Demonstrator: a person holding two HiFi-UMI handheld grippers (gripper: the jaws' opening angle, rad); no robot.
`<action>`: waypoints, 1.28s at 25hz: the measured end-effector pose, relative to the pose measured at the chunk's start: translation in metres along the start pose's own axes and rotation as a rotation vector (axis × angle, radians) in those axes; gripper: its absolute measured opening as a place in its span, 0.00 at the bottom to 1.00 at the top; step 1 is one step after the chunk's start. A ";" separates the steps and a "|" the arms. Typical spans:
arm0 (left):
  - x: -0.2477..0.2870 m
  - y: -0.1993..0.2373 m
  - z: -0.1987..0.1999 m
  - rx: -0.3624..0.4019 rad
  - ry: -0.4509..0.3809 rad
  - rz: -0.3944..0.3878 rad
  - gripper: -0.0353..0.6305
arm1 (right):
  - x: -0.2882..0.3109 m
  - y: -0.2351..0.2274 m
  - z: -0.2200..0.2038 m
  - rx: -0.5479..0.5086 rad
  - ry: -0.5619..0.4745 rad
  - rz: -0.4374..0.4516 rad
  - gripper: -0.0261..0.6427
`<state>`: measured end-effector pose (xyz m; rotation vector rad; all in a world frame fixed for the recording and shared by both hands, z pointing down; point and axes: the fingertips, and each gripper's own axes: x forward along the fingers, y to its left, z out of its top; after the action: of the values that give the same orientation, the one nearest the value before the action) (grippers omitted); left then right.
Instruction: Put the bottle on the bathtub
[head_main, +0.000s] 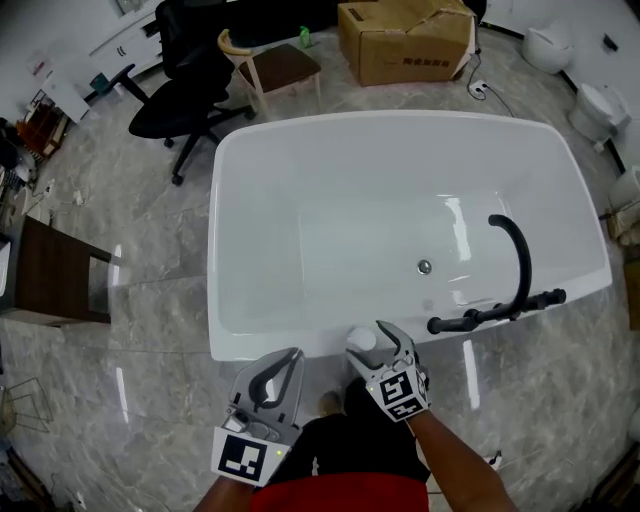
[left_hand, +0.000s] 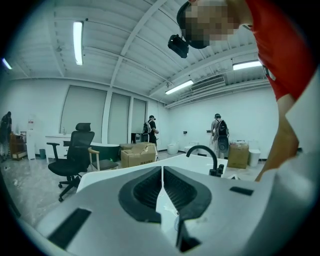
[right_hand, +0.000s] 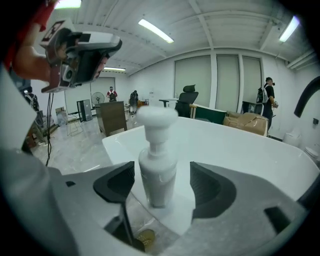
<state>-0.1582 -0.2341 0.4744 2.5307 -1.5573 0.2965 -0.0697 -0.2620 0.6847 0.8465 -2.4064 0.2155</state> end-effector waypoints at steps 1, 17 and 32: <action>-0.005 -0.003 0.003 0.003 -0.014 -0.008 0.08 | -0.011 0.000 0.007 0.007 -0.019 -0.014 0.55; -0.064 -0.050 0.081 -0.038 -0.246 -0.079 0.08 | -0.198 0.023 0.166 0.113 -0.370 -0.133 0.16; -0.042 -0.128 0.112 -0.006 -0.255 -0.086 0.08 | -0.270 0.004 0.176 0.132 -0.492 -0.072 0.05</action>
<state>-0.0530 -0.1665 0.3522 2.7084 -1.5203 -0.0439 0.0177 -0.1746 0.3869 1.1540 -2.8312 0.1515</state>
